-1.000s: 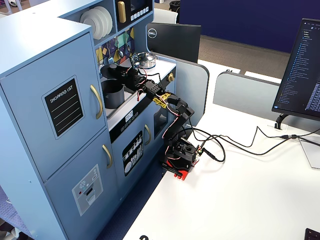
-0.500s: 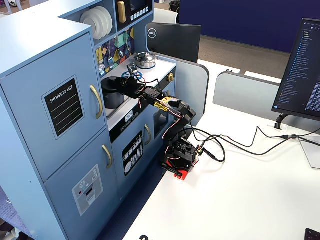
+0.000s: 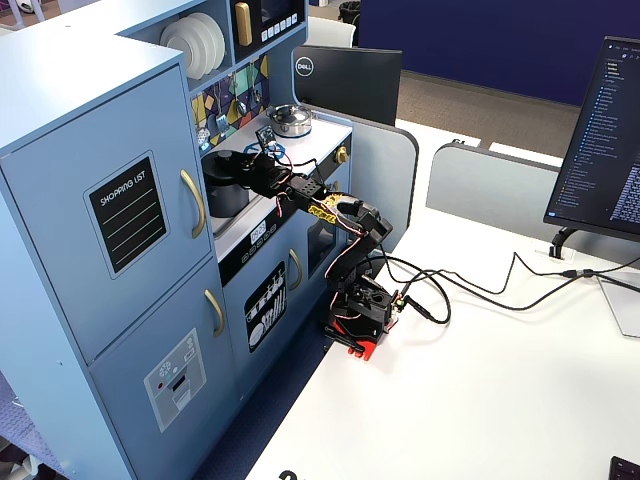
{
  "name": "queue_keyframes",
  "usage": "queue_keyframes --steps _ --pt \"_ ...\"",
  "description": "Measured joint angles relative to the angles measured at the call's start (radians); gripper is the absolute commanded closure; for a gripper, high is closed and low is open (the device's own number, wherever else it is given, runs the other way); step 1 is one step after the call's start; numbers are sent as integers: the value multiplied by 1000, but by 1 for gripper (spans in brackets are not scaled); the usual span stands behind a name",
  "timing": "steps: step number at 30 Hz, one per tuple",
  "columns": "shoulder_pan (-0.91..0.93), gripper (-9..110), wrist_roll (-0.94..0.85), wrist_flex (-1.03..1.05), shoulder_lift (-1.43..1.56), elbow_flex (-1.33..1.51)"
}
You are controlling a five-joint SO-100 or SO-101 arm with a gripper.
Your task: Pick up the lid from the counter and put it on the gray recipient
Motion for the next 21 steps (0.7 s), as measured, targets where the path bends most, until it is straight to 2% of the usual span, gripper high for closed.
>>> queue_keyframes --steps 21 --pt "-14 102 0 -67 -34 69"
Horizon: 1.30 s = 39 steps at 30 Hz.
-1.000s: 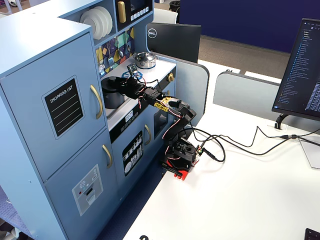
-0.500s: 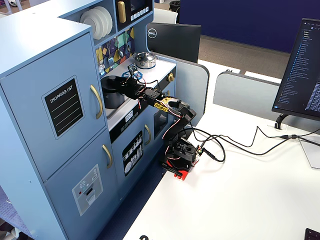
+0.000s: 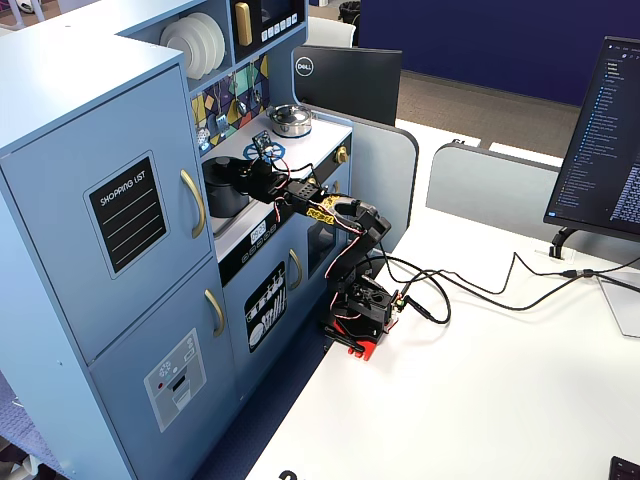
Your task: Pick up the lid from the counter and put it on the gray recipient
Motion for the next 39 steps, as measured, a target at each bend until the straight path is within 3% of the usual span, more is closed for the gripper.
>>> queue_keyframes --steps 16,20,25,32,37,39 --pt "3 101 0 -44 -57 -9" --pt "2 63 -9 -43 -63 -11" --pt "2 53 -9 28 -15 -9" --pt "25 56 -21 196 120 -8" --pt "11 69 -17 588 350 -15" --pt "12 83 -2 782 456 -17"
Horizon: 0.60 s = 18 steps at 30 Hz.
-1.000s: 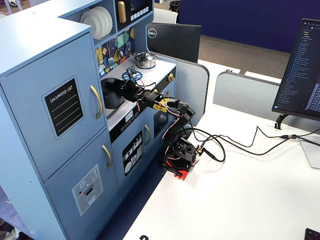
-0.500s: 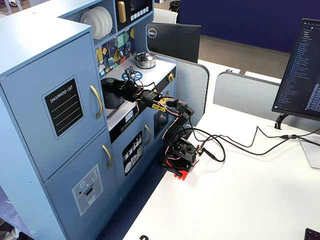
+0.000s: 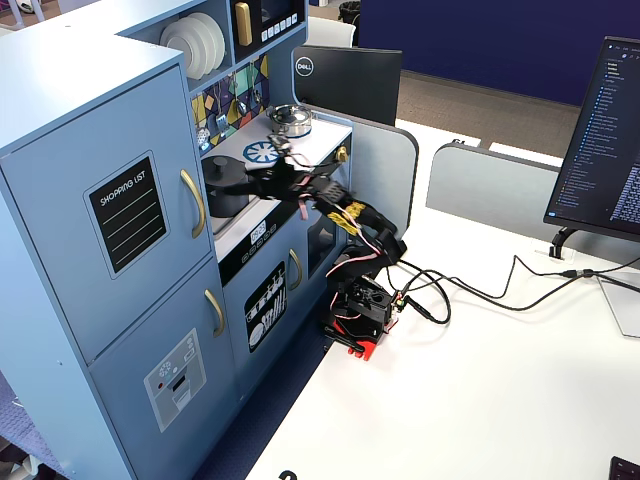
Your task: Pick up the lid from the counter and put it on the gray recipient
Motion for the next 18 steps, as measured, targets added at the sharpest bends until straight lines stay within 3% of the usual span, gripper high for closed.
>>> queue_keyframes --steps 4,8,12,18 --pt "-46 101 43 330 189 11" --pt "-72 102 94 537 311 123" --pt "-72 102 94 566 360 379" --pt "-84 102 144 449 483 836"
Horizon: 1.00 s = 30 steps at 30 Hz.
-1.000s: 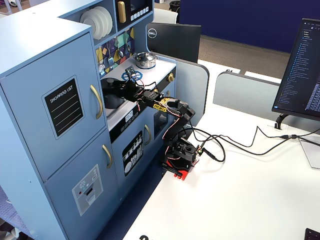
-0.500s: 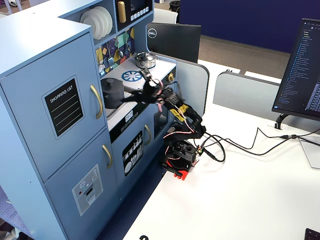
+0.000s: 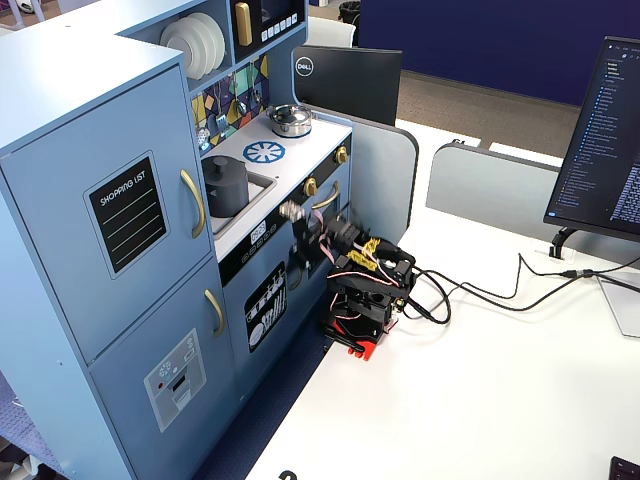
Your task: Pick up the lid from the counter and put it on the gray recipient
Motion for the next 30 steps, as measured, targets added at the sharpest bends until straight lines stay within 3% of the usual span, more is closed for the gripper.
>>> queue_keyframes --steps 6,10,30 --pt "-2 102 104 95 104 140" --pt "-3 101 83 206 129 137" --pt "-5 100 92 212 133 123"
